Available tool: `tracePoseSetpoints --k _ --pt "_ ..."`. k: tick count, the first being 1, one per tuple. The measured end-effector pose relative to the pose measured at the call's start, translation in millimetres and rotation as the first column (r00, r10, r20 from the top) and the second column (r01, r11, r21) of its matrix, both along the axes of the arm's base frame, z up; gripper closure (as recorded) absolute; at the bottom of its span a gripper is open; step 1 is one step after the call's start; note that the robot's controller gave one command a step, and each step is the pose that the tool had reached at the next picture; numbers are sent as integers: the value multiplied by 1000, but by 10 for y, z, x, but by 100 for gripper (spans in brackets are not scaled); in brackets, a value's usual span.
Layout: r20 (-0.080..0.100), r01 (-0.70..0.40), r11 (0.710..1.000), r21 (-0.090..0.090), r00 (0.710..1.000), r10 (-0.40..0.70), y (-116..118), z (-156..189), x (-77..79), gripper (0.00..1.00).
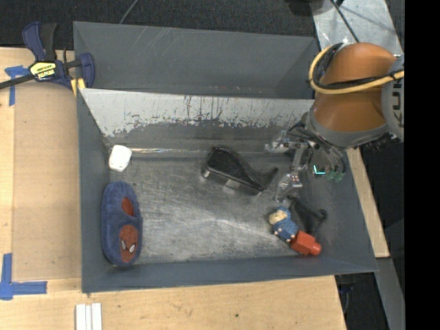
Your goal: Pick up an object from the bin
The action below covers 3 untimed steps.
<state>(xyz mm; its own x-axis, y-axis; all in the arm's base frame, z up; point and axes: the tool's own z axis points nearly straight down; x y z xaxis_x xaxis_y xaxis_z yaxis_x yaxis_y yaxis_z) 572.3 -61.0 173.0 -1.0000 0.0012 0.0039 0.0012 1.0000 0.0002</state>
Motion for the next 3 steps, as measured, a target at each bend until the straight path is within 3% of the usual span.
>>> tracePoseSetpoints --k 1,2,3 --pt "11 5 1000 -1 1000 -5 423 -875 433 0" --pt "10 230 973 2 973 -230 633 -717 519 0" --pt "1 434 901 -5 901 -434 850 -732 545 0"
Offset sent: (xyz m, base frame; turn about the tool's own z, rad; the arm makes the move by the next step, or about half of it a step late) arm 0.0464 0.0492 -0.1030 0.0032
